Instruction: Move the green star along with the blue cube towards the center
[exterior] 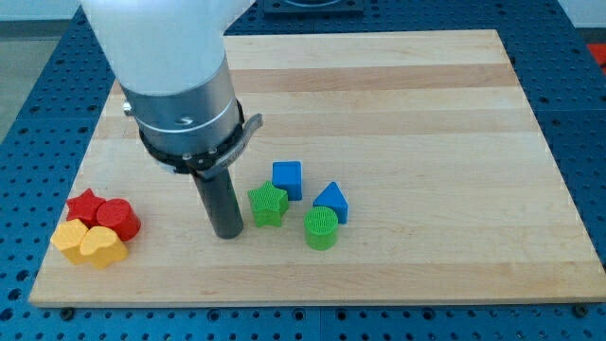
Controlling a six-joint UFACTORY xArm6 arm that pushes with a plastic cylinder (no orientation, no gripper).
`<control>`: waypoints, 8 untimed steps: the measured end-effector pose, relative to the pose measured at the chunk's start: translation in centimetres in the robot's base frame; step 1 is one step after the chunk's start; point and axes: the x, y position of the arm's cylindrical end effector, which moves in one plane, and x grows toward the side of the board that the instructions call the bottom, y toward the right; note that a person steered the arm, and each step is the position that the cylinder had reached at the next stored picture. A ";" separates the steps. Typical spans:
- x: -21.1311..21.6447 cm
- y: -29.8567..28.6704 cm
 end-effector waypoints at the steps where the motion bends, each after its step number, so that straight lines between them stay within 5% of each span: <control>1: -0.5 2.8; 4: 1.5 2.7; 8: -2.2 6.3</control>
